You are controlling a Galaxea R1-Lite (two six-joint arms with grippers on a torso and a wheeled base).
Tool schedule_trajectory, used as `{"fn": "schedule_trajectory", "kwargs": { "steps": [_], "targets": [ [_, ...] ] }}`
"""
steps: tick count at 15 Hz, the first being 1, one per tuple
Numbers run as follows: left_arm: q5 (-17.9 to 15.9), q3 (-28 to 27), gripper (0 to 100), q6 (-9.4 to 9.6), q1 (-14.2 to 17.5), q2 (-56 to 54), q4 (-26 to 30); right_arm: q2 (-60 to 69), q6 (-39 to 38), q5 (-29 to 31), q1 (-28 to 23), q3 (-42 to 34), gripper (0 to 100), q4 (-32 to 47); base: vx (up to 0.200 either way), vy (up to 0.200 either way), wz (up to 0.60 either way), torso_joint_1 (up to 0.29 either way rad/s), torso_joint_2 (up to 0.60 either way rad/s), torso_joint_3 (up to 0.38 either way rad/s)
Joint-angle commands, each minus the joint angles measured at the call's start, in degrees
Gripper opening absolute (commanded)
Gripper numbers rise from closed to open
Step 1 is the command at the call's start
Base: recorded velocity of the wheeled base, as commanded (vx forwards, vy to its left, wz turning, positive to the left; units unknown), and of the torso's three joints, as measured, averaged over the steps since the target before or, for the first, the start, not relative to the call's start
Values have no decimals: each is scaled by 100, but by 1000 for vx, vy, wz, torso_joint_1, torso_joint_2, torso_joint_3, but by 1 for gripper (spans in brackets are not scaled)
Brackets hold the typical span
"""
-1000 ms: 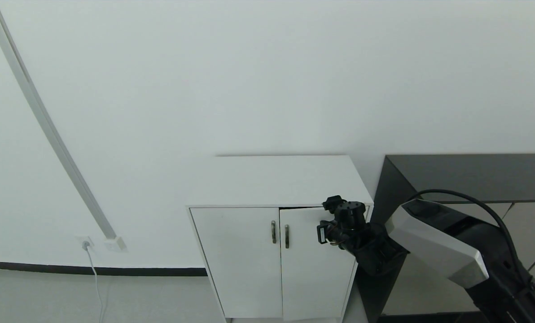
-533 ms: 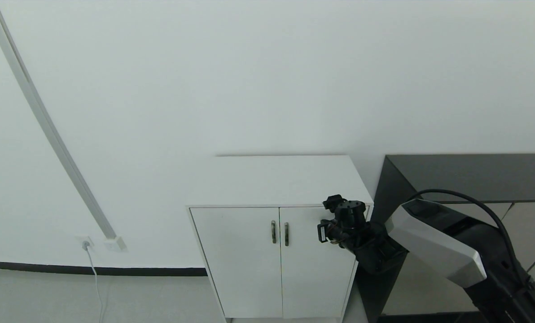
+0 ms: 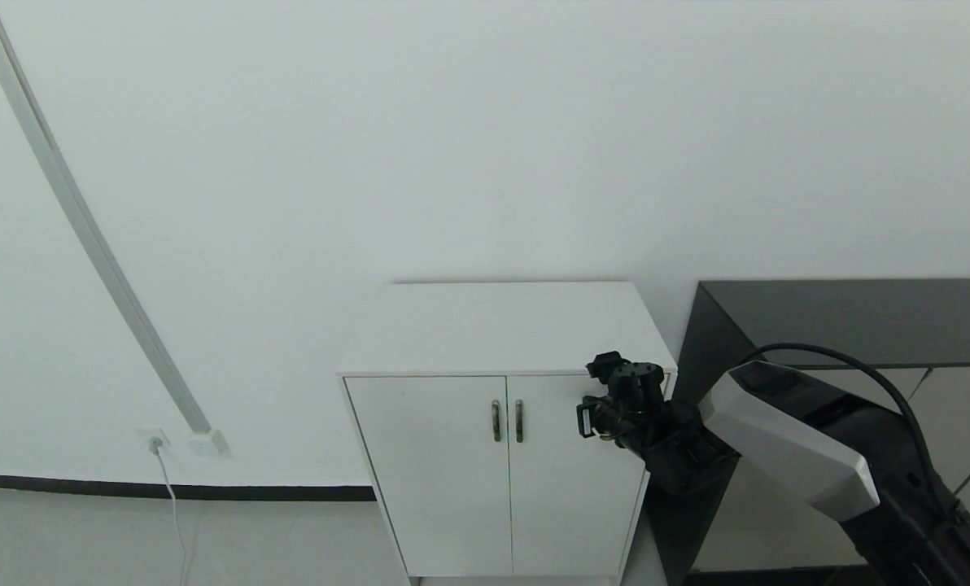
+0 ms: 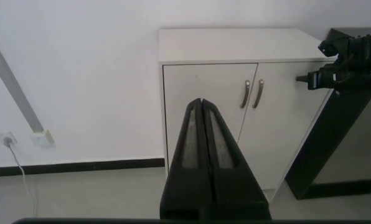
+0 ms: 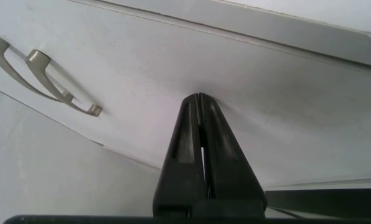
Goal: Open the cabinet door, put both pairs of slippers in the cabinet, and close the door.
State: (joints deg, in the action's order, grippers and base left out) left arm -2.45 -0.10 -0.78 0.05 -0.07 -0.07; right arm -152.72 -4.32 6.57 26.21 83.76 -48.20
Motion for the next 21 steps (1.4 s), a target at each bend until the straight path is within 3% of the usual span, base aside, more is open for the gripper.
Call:
{"fn": "schedule_trajectory", "kwargs": {
  "steps": [1, 7, 14, 18, 21],
  "targets": [
    [-1, 1, 0, -1, 4, 7, -1, -12, 1, 2, -28, 26, 0, -5, 0, 0, 0, 0, 0, 0],
    [-1, 1, 0, -1, 4, 7, -1, 59, 1, 2, -37, -62, 0, -23, 0, 0, 0, 0, 0, 0],
    [8, 1, 0, -1, 4, 7, -10, 1254, 1, 20, -169, -2039, 0, -787, 0, 0, 0, 0, 0, 0],
    [-1, 1, 0, -1, 4, 7, -1, 2018, 10, 90, -714, -3560, 0, -1367, 0, 0, 0, 0, 0, 0],
    [-1, 1, 0, -1, 4, 7, -1, 2432, 45, 732, -1180, -4447, 0, -1860, 0, 0, 0, 0, 0, 0]
  ]
}}
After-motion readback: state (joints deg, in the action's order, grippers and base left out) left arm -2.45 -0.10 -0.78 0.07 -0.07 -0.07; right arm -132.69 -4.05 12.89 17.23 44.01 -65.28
